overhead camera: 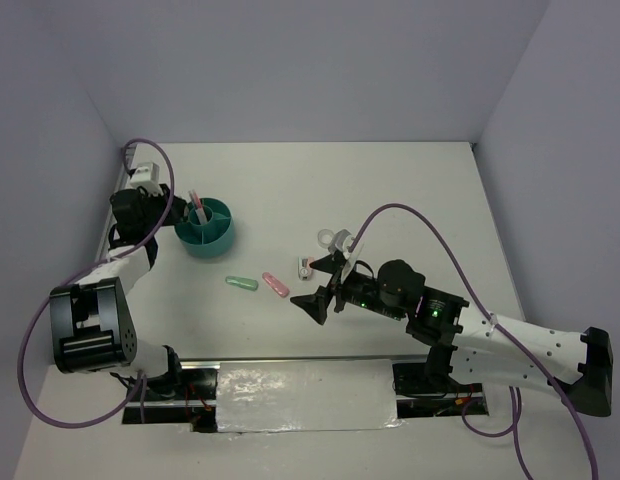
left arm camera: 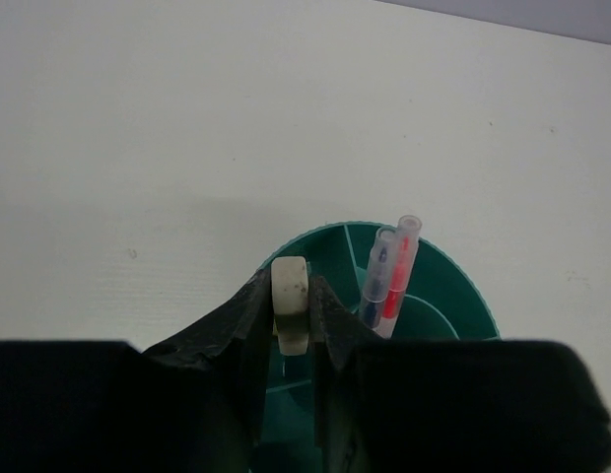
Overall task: Sort the stationery into containers
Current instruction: Place the stationery in the storage box.
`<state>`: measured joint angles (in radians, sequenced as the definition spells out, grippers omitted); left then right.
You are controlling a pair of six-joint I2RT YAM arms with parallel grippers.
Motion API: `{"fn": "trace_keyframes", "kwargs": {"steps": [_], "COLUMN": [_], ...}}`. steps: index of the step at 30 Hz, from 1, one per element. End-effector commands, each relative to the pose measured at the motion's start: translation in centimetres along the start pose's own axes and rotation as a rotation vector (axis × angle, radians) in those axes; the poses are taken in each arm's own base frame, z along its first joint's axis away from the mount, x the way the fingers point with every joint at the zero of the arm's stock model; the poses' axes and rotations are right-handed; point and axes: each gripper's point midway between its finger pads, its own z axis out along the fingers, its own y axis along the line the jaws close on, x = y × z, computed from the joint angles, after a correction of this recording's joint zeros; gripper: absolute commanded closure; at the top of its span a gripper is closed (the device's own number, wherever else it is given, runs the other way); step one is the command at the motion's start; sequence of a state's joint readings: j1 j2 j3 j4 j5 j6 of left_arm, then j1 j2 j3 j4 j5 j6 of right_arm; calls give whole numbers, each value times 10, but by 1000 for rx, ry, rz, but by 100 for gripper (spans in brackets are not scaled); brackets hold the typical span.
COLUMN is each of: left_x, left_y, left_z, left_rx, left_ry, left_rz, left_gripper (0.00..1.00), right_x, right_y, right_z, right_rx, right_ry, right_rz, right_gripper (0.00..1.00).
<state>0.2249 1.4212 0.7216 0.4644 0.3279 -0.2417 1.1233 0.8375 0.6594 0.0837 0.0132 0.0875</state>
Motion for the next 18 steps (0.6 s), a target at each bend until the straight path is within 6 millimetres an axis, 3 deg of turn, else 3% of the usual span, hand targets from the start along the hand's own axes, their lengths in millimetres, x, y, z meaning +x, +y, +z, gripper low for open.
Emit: {"fn": "trace_keyframes", "kwargs": {"steps": [1,8,10,11,15,16,17,18], "left_x": [-8,3,2,1,-29,-46,-49,-80], "left_y": [4,3,2,2,13,21,27,24], "left_z": [-1,0,0,0,-15,-21,-30,-46], "left_rx": [-31,-30,-27,-29,-137,-204,-257,-295], "left_ry": [-41,-9,-9,-9,-71,-107,-99,-166], "left_rz": [11,-9,-12,-12,-15,-22,-33,-44], "left_gripper": [67,59,27,29,32,30,27,23], "right_x": [-17,-17,-17,-16,-10,-9,-1,3], "right_y": [3,3,3,3,-3,-5,-7,-13], "right_z": [1,0,0,0,5,7,13,16], "right_rx": [-13,-15,-15,-13,20,33,46,79], "right_ry": [-52,-47,-47,-46,-23,-16,22,44], "right_rz": [-9,-17,-20,-18,-1,2,8,11], "right_gripper": [5,5,5,5,5,5,4,4]}}
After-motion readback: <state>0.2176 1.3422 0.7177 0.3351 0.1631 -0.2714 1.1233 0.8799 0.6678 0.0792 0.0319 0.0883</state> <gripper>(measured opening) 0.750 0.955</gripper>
